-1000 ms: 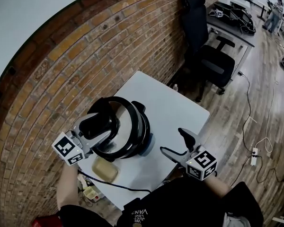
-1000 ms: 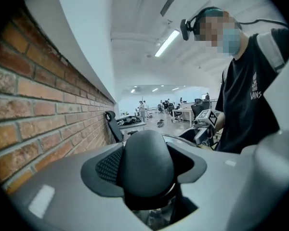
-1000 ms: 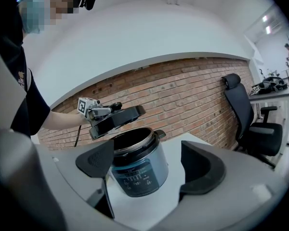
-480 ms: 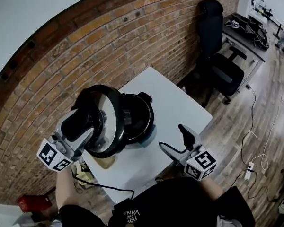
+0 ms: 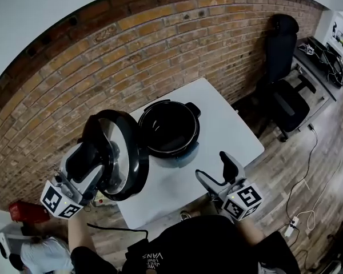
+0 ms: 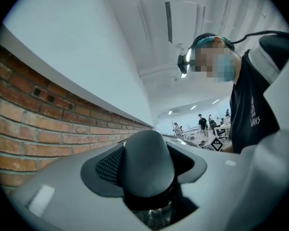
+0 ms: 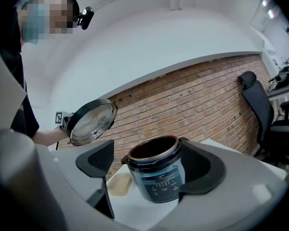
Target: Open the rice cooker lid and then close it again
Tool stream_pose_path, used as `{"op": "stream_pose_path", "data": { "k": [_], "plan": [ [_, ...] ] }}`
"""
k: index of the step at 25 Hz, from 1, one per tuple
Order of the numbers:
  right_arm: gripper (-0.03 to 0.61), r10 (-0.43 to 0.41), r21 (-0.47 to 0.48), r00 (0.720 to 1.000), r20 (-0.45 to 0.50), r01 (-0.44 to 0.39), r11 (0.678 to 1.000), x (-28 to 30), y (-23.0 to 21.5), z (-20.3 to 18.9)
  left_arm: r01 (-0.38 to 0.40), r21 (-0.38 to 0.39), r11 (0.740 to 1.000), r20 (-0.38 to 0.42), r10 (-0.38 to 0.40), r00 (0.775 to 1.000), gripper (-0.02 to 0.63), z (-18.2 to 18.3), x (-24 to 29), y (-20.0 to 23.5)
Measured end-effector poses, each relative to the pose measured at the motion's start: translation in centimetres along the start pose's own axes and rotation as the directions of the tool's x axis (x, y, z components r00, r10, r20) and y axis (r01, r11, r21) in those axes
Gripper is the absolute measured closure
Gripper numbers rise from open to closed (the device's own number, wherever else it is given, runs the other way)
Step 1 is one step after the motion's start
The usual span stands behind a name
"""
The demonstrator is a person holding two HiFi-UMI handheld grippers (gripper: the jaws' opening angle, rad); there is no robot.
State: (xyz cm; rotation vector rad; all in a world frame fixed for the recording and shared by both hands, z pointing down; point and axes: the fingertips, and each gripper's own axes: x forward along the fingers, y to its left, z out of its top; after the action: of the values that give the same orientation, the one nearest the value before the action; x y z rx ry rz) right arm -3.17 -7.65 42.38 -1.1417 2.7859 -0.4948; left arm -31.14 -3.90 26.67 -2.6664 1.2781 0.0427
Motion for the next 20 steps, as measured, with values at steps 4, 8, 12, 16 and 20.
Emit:
{"op": "stream_pose_path", "data": {
  "k": [4,8,12,16,20],
  "plan": [
    [0.150,0.044,-0.004,0.999,-0.013,-0.044,0.999,0.3,1.0,-0.3,-0.095,-0.008,0.995,-0.005,0.095,0.995,0.336,-0.2,-3.7,-0.4],
    [0.150,0.077,-0.005,0.997,-0.030,-0.077,0.997,0.8,2.2,-0.7,-0.172,-0.027,0.985,-0.004,0.172,0.985,0.336,-0.7,-7.1,-0.6],
    [0.150,0.103,-0.006,0.994,-0.043,-0.103,0.995,1.2,3.1,-0.9,-0.240,-0.058,0.969,-0.006,0.240,0.971,0.336,-1.6,-9.6,-0.9],
    [0.150,0.116,-0.004,0.992,-0.046,-0.117,0.993,1.5,3.4,-1.0,-0.287,-0.097,0.953,-0.011,0.287,0.958,0.337,-2.8,-10.7,-0.9],
    [0.150,0.109,-0.002,0.993,-0.049,-0.109,0.994,1.4,2.9,-1.0,-0.293,-0.100,0.951,-0.030,0.292,0.956,0.336,-3.6,-10.4,-0.6]
  ]
}}
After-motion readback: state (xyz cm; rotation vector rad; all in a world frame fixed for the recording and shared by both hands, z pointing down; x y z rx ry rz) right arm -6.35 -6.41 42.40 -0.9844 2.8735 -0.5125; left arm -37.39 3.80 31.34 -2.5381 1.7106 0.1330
